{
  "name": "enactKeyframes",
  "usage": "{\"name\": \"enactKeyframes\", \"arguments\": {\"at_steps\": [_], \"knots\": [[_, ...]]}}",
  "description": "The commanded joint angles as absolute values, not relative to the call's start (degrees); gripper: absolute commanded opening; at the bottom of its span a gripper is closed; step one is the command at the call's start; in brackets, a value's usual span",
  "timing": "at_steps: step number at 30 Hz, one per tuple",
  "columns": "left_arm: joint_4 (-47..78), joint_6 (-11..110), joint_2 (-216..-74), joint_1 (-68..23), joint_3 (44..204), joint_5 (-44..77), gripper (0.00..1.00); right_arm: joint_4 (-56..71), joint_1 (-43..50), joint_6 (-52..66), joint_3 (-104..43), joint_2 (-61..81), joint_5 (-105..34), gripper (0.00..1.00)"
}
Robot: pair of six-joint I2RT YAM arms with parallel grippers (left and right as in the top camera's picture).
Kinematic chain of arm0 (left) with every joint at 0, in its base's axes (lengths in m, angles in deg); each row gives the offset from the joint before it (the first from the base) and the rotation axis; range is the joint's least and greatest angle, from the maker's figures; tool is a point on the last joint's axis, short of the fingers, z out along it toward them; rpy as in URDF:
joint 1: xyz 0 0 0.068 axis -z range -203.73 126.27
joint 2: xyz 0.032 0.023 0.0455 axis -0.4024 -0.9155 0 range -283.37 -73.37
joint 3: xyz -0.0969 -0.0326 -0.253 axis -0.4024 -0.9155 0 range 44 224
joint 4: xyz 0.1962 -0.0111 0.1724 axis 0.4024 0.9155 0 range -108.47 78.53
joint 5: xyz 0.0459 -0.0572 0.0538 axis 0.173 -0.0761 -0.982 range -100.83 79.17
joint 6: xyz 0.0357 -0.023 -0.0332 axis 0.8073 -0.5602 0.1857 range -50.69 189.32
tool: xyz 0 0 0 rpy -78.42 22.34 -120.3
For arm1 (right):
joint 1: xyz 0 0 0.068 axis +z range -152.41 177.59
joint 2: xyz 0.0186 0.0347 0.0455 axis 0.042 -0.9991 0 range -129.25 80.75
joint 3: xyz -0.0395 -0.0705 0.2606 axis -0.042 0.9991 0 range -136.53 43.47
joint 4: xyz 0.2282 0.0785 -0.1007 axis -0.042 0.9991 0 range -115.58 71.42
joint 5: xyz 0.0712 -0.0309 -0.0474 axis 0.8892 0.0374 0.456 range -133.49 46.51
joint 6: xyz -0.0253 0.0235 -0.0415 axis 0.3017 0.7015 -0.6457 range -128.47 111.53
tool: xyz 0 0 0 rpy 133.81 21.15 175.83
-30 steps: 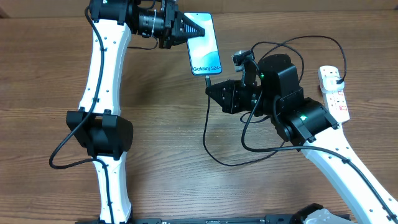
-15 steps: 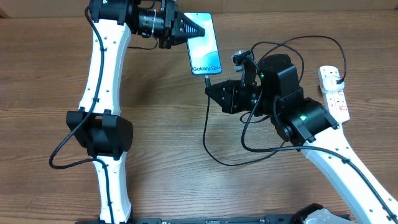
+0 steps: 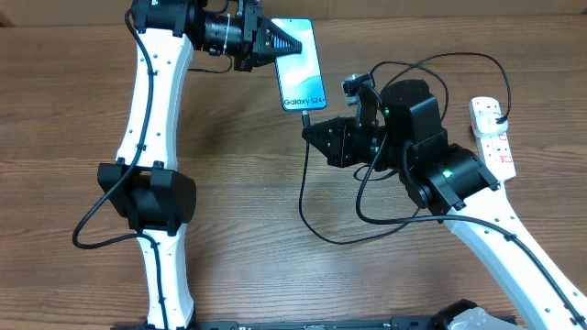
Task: Plug charger to phone and switch on socket
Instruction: 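Hold the phone pressed onto the plug with both grippers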
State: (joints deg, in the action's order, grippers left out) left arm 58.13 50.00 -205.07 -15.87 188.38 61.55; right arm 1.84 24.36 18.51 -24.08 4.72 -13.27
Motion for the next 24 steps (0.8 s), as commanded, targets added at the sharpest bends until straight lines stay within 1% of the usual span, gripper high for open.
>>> {"name": "enactKeyframes", "arguments": {"at_steps": [1, 24], "knots": [[58.0, 51.3, -204.9, -15.8, 189.1, 63.6, 0.04, 0.8, 24.5, 18.7, -24.0, 4.8, -13.4, 0.04], [59.5, 51.3, -204.9, -15.8, 189.1, 63.8, 0.04, 0.9, 24.5, 18.7, -24.0, 4.8, -13.9, 0.04]]}}
